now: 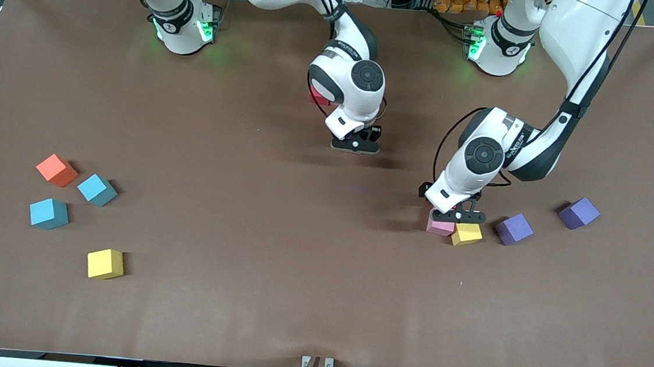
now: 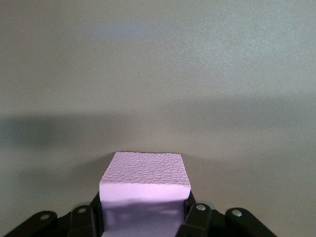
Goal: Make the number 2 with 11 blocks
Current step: 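Place the lilac cube below the orange cube while the left gripper grasps pink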
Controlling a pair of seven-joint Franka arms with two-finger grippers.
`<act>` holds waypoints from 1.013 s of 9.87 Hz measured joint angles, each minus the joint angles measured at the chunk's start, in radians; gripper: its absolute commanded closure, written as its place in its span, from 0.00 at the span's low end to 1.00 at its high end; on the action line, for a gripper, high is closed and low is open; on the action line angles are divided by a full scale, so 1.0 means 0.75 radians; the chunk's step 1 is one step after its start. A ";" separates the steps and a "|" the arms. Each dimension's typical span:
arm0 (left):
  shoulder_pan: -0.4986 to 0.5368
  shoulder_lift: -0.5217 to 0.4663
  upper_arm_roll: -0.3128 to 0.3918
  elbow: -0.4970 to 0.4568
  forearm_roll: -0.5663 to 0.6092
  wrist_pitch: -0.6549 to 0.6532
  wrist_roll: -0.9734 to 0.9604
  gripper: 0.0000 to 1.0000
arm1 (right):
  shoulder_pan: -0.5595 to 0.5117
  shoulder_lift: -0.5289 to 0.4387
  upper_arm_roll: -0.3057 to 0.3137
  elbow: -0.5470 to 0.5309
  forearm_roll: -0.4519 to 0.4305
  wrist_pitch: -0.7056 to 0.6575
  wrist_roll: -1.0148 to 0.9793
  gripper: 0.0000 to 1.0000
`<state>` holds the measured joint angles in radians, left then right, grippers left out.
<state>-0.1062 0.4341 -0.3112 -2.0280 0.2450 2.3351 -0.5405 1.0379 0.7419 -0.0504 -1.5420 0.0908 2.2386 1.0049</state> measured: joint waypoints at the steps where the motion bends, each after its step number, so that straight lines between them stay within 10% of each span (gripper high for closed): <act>1: 0.004 0.000 0.001 0.000 0.000 0.000 0.017 0.00 | 0.004 0.000 0.000 0.000 0.000 0.000 0.007 0.83; 10: 0.039 0.000 0.003 -0.047 0.007 0.031 0.059 0.00 | 0.029 0.008 -0.001 0.000 -0.004 -0.007 0.016 0.83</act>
<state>-0.0771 0.4341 -0.3088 -2.0634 0.2501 2.3583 -0.4960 1.0594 0.7480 -0.0511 -1.5420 0.0874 2.2333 1.0171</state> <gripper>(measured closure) 0.000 0.419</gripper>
